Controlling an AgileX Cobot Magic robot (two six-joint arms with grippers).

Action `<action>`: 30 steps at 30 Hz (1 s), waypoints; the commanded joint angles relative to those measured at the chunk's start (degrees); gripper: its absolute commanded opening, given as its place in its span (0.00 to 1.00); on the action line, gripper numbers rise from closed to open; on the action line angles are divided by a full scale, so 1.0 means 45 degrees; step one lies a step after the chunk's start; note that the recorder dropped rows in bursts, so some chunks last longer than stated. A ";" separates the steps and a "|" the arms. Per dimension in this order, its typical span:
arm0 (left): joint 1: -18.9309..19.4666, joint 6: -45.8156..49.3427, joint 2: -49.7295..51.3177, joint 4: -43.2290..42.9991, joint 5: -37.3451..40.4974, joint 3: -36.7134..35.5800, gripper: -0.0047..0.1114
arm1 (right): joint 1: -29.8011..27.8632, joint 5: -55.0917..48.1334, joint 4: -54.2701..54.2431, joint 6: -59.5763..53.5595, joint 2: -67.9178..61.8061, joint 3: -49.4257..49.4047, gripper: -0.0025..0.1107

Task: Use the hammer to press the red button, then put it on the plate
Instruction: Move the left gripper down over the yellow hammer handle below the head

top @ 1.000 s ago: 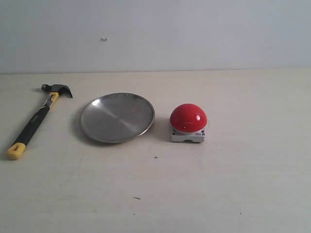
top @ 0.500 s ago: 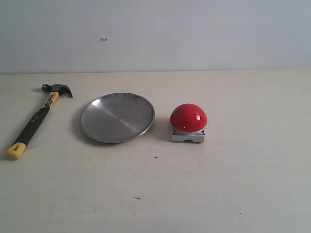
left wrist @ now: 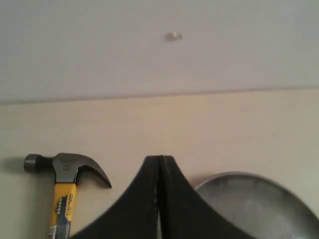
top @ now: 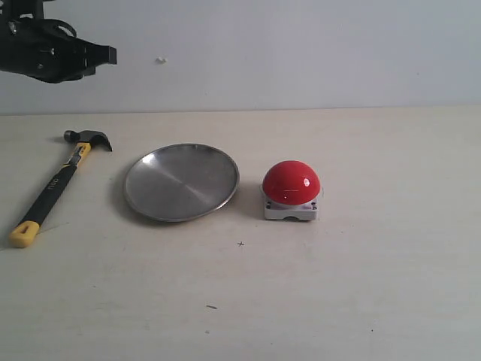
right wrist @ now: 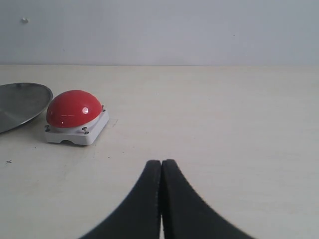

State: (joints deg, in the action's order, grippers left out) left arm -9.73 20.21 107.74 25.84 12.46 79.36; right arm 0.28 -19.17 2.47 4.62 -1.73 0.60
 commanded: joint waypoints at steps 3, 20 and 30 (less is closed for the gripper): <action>0.1143 -0.4490 0.3439 -0.6512 0.6835 0.5501 0.04 | 0.0024 0.0100 0.0096 -0.0002 0.0080 -0.0038 0.02; 0.1187 -0.2583 0.8278 -0.5380 1.2779 1.2218 0.27 | 0.0024 0.0100 0.0096 -0.0002 0.0080 -0.0038 0.02; 0.1769 -0.2503 0.9048 -0.5326 1.2779 1.2944 0.35 | 0.0024 0.0100 0.0096 -0.0002 0.0080 -0.0038 0.02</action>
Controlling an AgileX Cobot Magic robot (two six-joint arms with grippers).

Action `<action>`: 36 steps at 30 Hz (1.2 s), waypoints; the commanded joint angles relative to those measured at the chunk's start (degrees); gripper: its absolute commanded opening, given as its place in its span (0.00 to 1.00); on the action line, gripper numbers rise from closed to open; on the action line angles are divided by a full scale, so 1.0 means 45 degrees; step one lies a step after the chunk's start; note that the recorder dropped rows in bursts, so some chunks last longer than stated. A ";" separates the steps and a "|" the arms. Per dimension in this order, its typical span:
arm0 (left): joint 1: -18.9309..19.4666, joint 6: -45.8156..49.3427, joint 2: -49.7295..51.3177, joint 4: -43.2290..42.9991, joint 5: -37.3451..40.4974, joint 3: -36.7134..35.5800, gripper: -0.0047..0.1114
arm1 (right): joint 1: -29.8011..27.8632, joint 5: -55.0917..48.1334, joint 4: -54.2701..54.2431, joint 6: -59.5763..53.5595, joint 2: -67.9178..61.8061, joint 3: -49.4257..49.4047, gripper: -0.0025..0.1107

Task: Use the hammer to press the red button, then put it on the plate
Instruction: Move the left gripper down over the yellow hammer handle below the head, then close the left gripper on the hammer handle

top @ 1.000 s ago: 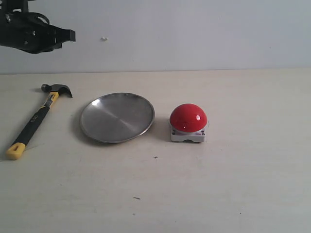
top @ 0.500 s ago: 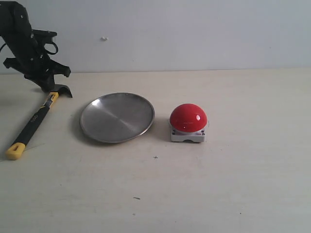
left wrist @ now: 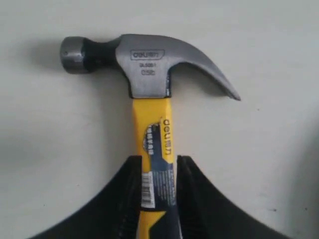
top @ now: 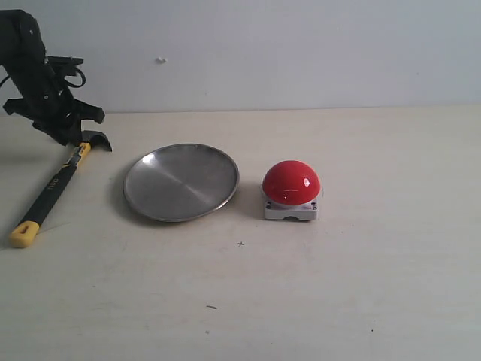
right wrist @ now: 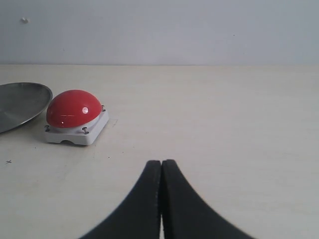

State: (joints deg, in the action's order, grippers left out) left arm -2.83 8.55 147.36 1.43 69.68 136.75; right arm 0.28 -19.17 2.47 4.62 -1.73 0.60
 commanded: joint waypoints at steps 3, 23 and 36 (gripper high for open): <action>0.0258 0.0456 0.0280 0.0170 0.0064 0.0191 0.50 | 0.0024 0.0100 0.0096 -0.0002 0.0080 -0.0038 0.02; 0.0229 0.0592 0.0309 0.0636 0.0064 0.0428 0.48 | 0.0024 0.0100 0.0096 -0.0002 0.0080 -0.0038 0.02; 0.0229 0.0383 0.1251 0.0484 0.0064 0.0428 0.48 | 0.0024 0.0100 0.0096 -0.0002 0.0080 -0.0038 0.02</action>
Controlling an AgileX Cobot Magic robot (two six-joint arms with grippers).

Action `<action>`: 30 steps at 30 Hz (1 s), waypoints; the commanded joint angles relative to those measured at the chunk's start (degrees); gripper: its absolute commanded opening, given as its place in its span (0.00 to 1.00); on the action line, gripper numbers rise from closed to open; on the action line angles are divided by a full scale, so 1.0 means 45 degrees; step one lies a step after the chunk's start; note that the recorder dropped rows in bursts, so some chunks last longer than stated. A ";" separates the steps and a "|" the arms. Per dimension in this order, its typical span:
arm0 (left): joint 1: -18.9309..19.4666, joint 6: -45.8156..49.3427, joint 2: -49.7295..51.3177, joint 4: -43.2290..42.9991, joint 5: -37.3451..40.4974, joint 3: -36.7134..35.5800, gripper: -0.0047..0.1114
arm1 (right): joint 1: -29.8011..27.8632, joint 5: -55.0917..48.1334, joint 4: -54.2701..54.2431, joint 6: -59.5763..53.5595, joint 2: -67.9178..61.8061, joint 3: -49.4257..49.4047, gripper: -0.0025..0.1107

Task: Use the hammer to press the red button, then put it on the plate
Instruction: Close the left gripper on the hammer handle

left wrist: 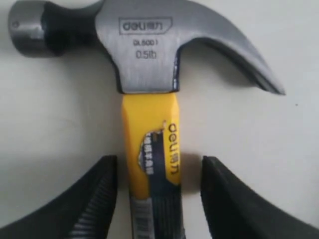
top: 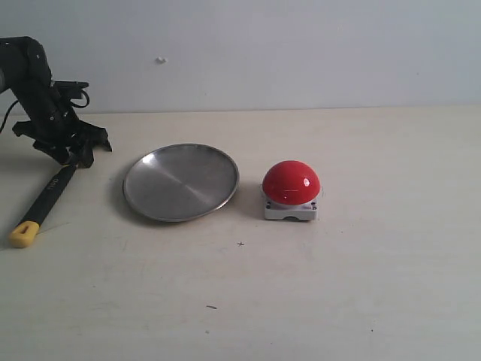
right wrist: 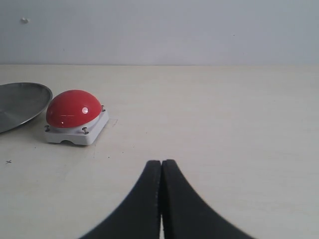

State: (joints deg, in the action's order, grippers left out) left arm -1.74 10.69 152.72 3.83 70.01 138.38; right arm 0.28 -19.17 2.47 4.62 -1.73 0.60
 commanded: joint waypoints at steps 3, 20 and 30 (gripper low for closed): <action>-0.0015 -0.0092 0.0061 -0.0051 -0.0010 0.0065 0.45 | 0.0024 0.0100 0.0096 -0.0002 0.0080 -0.0038 0.02; -0.0015 -0.0092 -0.0056 -0.0051 -0.0408 0.0065 0.04 | 0.0024 0.0100 0.0096 -0.0002 0.0080 -0.0038 0.02; -0.0015 -0.0092 -0.0758 -0.0027 -0.0511 0.0065 0.04 | 0.0024 0.0100 0.0096 -0.0002 0.0080 -0.0038 0.02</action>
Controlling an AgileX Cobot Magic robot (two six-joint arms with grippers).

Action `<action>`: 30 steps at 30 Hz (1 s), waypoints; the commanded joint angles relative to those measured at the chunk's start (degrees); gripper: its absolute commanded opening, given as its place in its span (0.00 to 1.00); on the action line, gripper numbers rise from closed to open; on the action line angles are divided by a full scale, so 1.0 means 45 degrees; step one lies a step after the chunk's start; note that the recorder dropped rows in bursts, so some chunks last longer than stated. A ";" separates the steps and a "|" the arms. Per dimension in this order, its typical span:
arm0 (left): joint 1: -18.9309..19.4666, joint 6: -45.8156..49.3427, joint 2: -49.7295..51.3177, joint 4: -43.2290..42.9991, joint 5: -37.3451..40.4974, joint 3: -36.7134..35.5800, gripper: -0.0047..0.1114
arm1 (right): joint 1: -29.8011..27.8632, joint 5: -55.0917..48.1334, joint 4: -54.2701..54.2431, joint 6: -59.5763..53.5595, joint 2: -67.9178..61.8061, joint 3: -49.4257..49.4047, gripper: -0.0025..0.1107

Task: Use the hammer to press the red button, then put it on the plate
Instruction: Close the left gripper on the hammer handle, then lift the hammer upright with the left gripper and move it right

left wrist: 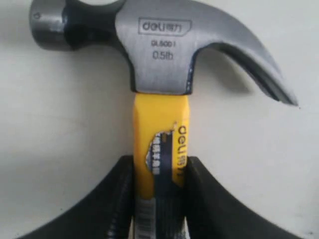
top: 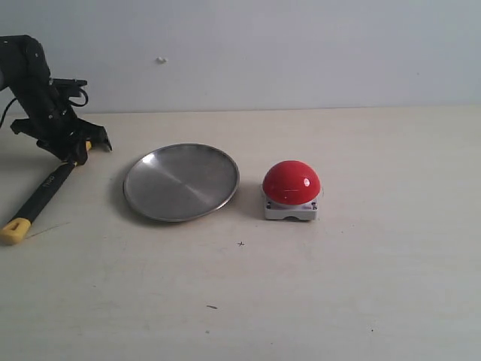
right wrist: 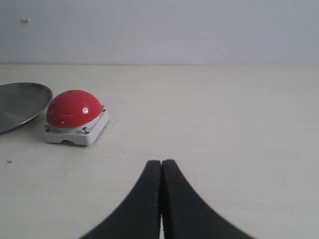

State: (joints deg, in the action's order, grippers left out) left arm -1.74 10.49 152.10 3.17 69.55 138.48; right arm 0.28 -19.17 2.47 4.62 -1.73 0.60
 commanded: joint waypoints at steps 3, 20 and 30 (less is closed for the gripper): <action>-0.0015 -0.0069 -0.0666 0.0121 -0.0515 0.0042 0.04 | 0.0024 0.0100 0.0096 -0.0002 0.0080 -0.0038 0.02; -0.0015 0.0429 -0.1508 0.2434 0.0091 0.0042 0.04 | 0.0024 0.0100 0.0096 -0.0002 0.0080 -0.0038 0.02; -0.0760 0.0810 -0.2415 0.2734 0.0091 0.0019 0.04 | 0.0024 0.0100 0.0096 -0.0002 0.0080 -0.0038 0.02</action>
State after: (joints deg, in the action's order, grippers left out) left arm -3.53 13.63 144.19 13.92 70.76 138.41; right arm 0.28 -19.17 2.47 4.62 -1.73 0.60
